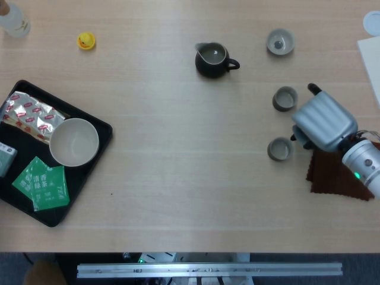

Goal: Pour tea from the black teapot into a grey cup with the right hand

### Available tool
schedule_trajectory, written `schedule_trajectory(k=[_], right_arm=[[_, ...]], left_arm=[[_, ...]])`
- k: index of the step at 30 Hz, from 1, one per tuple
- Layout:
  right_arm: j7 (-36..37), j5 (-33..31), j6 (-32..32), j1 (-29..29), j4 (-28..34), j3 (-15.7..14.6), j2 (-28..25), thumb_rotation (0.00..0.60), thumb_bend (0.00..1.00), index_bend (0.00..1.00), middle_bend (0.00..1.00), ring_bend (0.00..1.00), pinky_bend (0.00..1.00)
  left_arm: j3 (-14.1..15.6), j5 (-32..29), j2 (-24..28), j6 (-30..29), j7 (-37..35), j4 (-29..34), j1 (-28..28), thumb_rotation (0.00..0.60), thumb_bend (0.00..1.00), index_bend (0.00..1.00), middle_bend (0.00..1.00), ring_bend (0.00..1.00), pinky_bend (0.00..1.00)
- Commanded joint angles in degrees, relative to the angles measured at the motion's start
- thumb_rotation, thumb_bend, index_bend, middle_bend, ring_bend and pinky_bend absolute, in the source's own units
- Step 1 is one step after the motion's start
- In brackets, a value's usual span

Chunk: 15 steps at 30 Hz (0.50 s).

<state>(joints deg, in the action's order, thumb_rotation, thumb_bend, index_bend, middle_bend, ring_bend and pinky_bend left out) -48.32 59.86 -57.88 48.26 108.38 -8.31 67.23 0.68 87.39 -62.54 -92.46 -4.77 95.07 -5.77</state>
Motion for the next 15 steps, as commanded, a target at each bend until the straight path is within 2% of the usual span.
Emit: schedule_trajectory(k=[1, 15], right_arm=[[-2.77, 0.66, -0.21, 0.11, 0.04, -0.21, 0.83, 0.356, 0.63, 1.00, 0.92, 0.90, 0.23], [-12.63, 0.21, -0.41, 1.31, -0.04, 0.09, 3.52, 0.355, 0.63, 1.00, 0.92, 0.90, 0.23]], left_arm=[[0.02, -0.05, -0.04, 0.01, -0.19, -0.12, -0.05, 0.600, 0.30, 0.07, 0.12, 0.03, 0.01], [0.05, -0.33, -0.40, -0.32, -1.44, -1.16, -0.53, 0.600, 0.29, 0.07, 0.12, 0.03, 0.01]])
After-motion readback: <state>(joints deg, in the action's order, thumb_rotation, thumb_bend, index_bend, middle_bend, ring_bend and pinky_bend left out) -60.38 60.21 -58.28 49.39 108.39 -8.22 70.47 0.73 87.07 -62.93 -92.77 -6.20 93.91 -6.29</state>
